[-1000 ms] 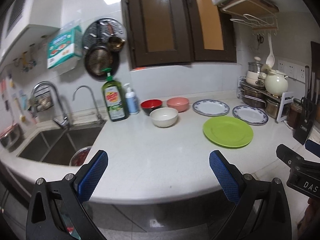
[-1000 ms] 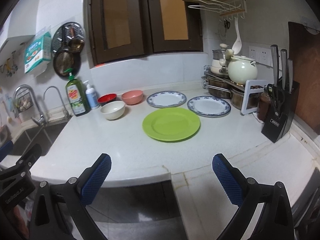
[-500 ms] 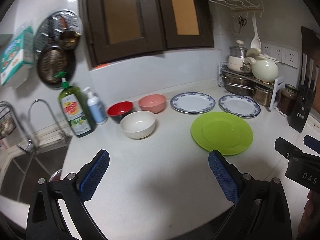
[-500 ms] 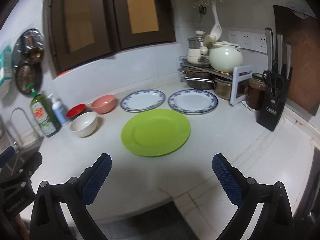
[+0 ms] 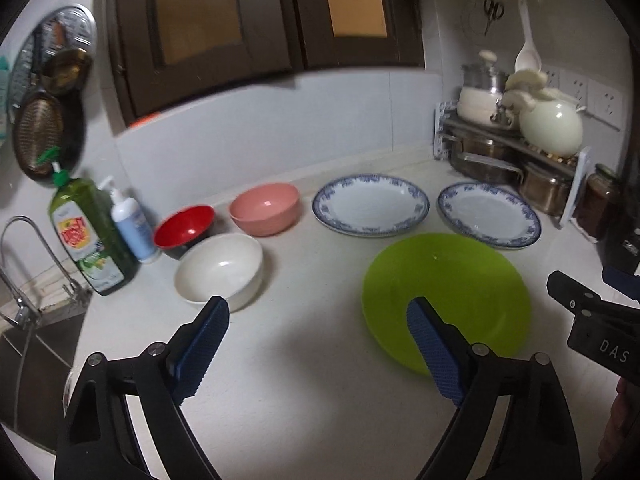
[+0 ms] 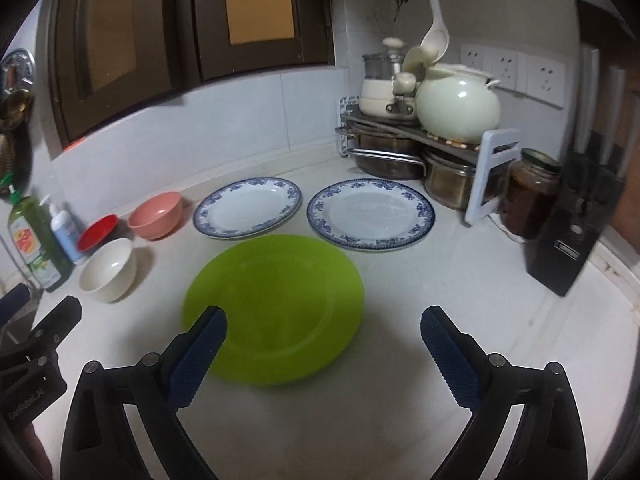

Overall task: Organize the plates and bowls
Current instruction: 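Move both tools forward to the rim of the lime-green plate, then close both tools on the rim of the lime-green plate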

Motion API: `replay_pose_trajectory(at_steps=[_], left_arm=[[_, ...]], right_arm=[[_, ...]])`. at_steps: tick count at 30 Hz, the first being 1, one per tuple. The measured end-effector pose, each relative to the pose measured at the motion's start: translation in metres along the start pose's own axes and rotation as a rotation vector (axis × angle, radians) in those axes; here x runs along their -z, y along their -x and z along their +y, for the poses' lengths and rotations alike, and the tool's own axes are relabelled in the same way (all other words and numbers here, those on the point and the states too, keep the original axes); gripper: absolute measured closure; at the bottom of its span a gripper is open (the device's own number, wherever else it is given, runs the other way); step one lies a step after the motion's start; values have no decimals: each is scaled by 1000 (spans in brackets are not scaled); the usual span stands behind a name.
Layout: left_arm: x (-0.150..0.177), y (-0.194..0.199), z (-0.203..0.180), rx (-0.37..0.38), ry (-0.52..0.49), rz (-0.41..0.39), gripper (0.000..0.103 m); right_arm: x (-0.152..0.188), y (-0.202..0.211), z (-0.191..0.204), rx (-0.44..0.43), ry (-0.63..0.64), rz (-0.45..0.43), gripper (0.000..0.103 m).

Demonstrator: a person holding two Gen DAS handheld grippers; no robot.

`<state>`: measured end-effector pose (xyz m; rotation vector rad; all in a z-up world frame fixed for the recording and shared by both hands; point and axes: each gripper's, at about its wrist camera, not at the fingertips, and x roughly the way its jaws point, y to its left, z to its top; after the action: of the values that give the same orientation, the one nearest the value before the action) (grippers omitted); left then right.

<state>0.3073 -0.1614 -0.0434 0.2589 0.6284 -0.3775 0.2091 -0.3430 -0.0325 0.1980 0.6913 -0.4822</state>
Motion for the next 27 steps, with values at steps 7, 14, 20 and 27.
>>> replay_pose_trajectory(at_steps=[7,14,20,27], left_arm=[[-10,-50,-14,28,-5,76,19],[-10,-106,-28,62,-20,176,26],[-8,-132,-37,83,-23,203,30],[-4,-150,-44,112,-18,257,38]], right_arm=[[-9,-55,-13,-19,-25,99,17],[-10,-102,-21,-1,-53,167,25],[-11,-132,-25,14,-42,201,33],[-11,-151,-31,0,-48,236,41]])
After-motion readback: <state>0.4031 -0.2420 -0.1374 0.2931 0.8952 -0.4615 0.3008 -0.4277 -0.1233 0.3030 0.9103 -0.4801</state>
